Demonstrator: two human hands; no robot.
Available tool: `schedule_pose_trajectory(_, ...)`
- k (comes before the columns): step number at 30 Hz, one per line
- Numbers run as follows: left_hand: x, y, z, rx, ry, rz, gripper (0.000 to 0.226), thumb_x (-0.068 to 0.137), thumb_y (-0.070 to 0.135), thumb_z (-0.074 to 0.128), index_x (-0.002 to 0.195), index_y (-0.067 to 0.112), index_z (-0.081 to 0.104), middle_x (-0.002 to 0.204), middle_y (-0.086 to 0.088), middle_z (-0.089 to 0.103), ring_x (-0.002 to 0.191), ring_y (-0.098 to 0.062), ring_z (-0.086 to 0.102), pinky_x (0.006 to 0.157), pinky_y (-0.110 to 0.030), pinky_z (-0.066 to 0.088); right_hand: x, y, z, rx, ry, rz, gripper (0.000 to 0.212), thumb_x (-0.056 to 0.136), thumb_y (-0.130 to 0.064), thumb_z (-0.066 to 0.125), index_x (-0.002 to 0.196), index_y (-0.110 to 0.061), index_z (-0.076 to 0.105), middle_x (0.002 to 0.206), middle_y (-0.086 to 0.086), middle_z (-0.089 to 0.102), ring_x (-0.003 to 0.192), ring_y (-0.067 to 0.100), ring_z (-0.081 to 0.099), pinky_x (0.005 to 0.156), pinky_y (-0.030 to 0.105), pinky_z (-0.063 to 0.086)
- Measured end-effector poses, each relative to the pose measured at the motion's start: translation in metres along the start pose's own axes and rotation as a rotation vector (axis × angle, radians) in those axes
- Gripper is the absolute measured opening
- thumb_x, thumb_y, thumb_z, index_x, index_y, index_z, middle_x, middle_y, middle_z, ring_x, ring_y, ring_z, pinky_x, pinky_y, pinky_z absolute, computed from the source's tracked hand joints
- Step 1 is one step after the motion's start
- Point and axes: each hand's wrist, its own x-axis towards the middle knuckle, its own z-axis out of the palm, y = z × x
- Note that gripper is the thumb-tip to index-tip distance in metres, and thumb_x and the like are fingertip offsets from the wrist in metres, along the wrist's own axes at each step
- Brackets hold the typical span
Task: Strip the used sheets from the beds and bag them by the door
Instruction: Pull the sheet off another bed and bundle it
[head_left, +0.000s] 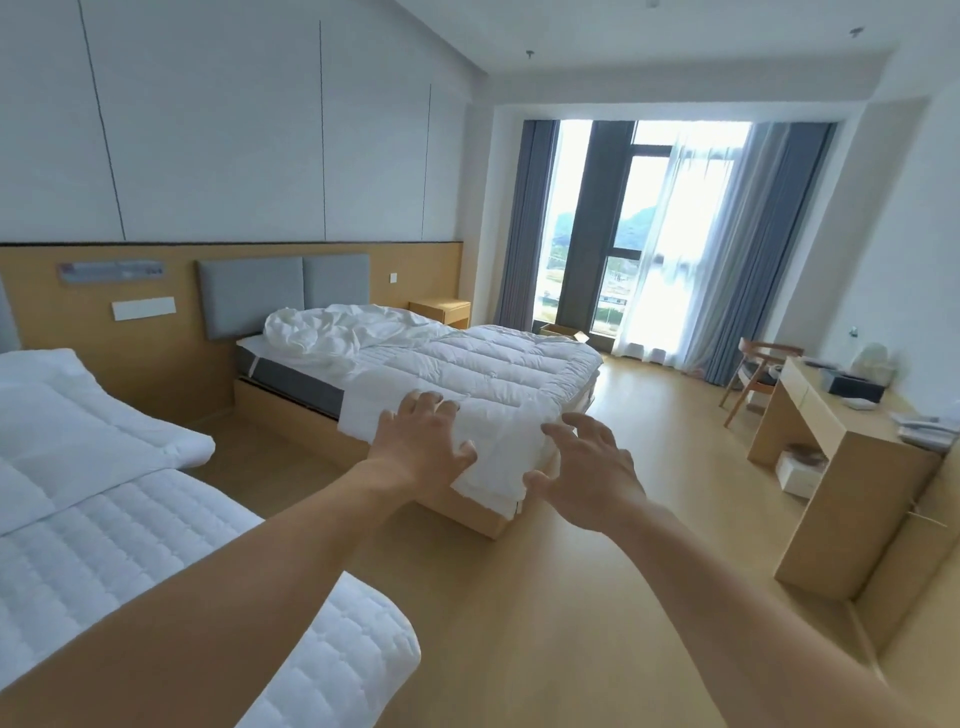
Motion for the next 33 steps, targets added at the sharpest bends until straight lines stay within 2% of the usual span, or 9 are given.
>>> schedule_pose_trajectory(13, 0.292, -0.067, 0.078, 0.007, -0.033, 0.022, 0.065, 0.095, 0.051, 0.041, 0.151, 0.021, 0.030, 0.161, -0.003, 0.022, 0.150, -0.023, 0.012, 0.116, -0.047, 0.020, 0.292, 0.052, 0.066, -0.005, -0.013, 0.054, 0.074, 0.087, -0.057, 0.058, 0.151, -0.030, 0.032, 0.160, -0.005, 0.019, 0.148, 0.020, 0.013, 0.115, 0.046, 0.023)
schedule_pose_trajectory(23, 0.489, -0.143, 0.142, 0.060, -0.027, -0.169, 0.064, 0.096, 0.051, 0.042, 0.151, 0.019, 0.030, 0.160, -0.002, 0.024, 0.149, -0.023, 0.015, 0.114, -0.046, 0.023, 0.543, 0.083, 0.149, 0.027, -0.070, -0.117, 0.074, 0.086, -0.059, 0.055, 0.150, -0.032, 0.032, 0.160, -0.005, 0.020, 0.147, 0.020, 0.016, 0.112, 0.045, 0.027)
schedule_pose_trajectory(33, 0.620, -0.274, 0.176, 0.083, -0.021, -0.417, 0.065, 0.096, 0.052, 0.039, 0.152, 0.022, 0.029, 0.159, -0.001, 0.026, 0.148, -0.022, 0.016, 0.114, -0.045, 0.026, 0.749, 0.016, 0.239, 0.063, -0.169, -0.325, 0.075, 0.087, -0.059, 0.056, 0.152, -0.031, 0.030, 0.160, -0.004, 0.019, 0.148, 0.021, 0.015, 0.114, 0.047, 0.026)
